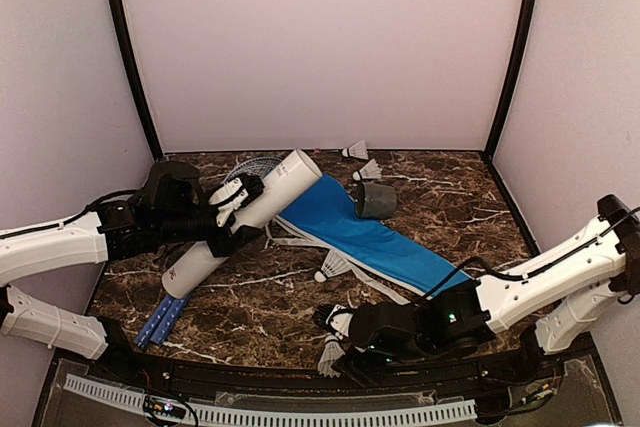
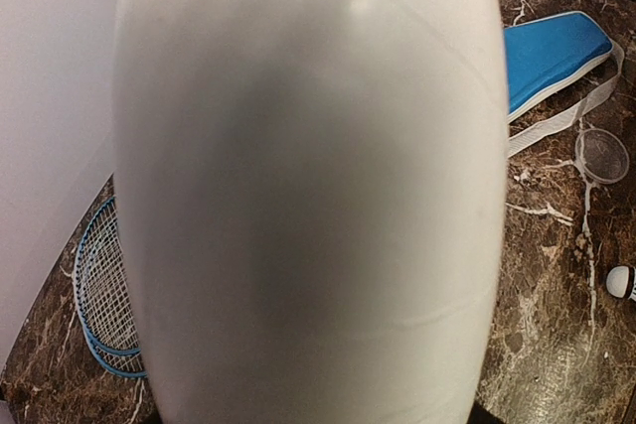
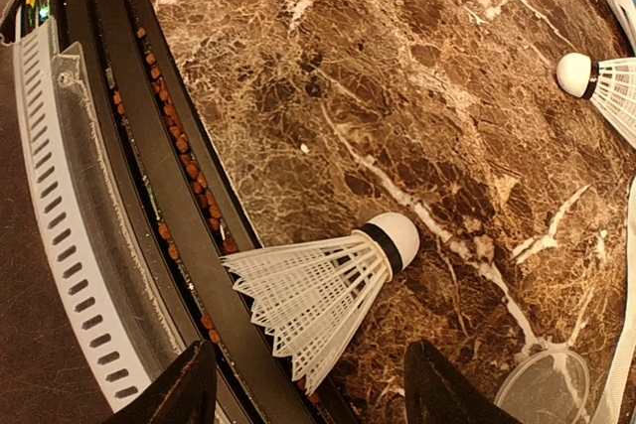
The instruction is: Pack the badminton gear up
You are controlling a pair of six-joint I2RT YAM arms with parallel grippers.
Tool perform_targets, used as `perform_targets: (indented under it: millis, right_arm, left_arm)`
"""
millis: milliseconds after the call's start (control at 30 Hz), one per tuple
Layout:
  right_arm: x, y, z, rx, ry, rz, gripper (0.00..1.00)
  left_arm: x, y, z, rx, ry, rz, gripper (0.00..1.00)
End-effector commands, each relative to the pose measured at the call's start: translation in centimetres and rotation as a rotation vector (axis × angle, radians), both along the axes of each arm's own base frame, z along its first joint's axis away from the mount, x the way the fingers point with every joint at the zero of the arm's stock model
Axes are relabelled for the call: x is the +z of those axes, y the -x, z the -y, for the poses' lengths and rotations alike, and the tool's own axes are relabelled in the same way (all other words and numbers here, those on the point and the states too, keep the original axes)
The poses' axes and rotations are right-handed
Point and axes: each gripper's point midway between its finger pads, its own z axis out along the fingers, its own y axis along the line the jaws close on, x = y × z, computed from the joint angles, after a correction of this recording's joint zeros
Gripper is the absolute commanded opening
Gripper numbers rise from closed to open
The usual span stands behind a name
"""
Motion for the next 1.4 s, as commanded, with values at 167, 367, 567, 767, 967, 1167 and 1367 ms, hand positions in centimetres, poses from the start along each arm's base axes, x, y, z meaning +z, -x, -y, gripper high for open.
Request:
perform_targets:
  millis: [167, 367, 567, 767, 967, 1167, 1367]
  right_arm:
    - [-0.4, -0.9, -1.1, 0.017, 0.046, 0.101, 0.63]
    - [-0.8, -2.0, -0.8, -0.003, 0.076, 0.165, 0.56]
    - [-0.9, -2.8, -1.2, -0.035, 0.085, 0.207, 0.3]
    - [-0.4, -3.6, -1.3, -0.089, 0.066, 0.228, 0.05]
    - [0.3, -4.5, -0.6, -0.147, 0.052, 0.253, 0.0]
    - [2.9, -5.8, 0.1, -0.236, -0.052, 0.219, 0.0]
    - [5.1, -7.6, 1.5, -0.319, -0.19, 0.143, 0.0]
  left_arm:
    - [0.6, 0.1, 0.4, -0.018, 0.024, 0.024, 0.58]
    - [0.7, 0.1, 0.4, -0.017, 0.024, 0.027, 0.58]
    - [0.7, 0.1, 0.3, -0.016, 0.024, 0.028, 0.58]
    - [0.8, 0.1, 0.3, -0.016, 0.024, 0.031, 0.58]
    - [0.8, 0.1, 0.3, -0.016, 0.025, 0.031, 0.58]
    - [1.0, 0.2, 0.3, -0.016, 0.031, 0.035, 0.58]
    - [1.4, 0.9, 0.8, -0.061, 0.055, 0.025, 0.58]
